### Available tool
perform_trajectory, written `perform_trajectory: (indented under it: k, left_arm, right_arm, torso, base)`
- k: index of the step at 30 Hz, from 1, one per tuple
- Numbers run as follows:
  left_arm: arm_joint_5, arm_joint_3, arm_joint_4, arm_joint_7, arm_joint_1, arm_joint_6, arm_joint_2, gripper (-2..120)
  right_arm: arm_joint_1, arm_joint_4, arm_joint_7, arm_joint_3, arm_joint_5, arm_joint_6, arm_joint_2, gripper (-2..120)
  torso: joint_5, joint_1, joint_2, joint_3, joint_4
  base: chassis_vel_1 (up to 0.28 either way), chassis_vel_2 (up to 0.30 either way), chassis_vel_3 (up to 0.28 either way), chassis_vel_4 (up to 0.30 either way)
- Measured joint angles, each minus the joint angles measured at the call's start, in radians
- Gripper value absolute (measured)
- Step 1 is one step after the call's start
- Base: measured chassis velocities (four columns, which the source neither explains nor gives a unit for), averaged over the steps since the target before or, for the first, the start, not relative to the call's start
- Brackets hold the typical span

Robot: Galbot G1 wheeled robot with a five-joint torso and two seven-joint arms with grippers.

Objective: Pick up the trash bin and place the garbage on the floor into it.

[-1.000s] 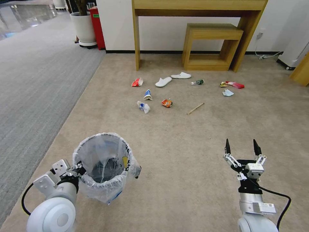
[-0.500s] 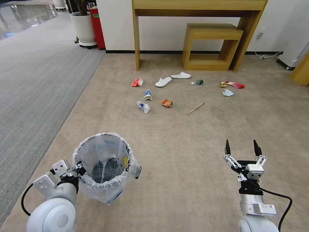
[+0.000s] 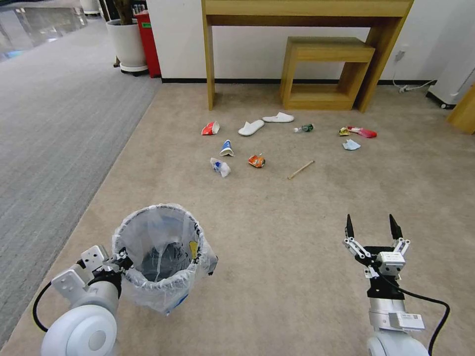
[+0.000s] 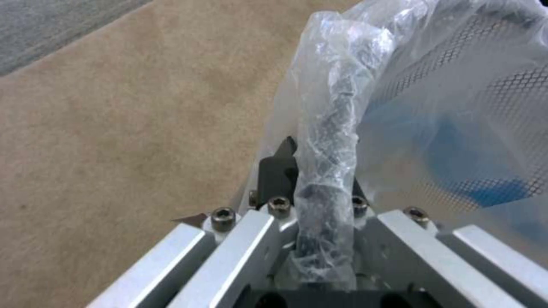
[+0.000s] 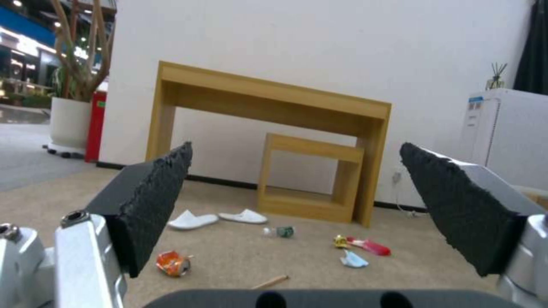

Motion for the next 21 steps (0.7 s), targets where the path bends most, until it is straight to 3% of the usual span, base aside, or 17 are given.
perform_trajectory:
  k: [21]
  left_arm:
    - [-0.003, -0.002, 0.003, 0.0, -0.004, 0.0, 0.005, 1]
  right_arm:
    - [0.001, -0.007, 0.004, 0.0, -0.014, 0.002, 0.012, 93]
  torso:
    - [0.0001, 0.0, 0.0, 0.0, -0.0001]
  base:
    - [-0.103, 0.103, 0.105, -0.104]
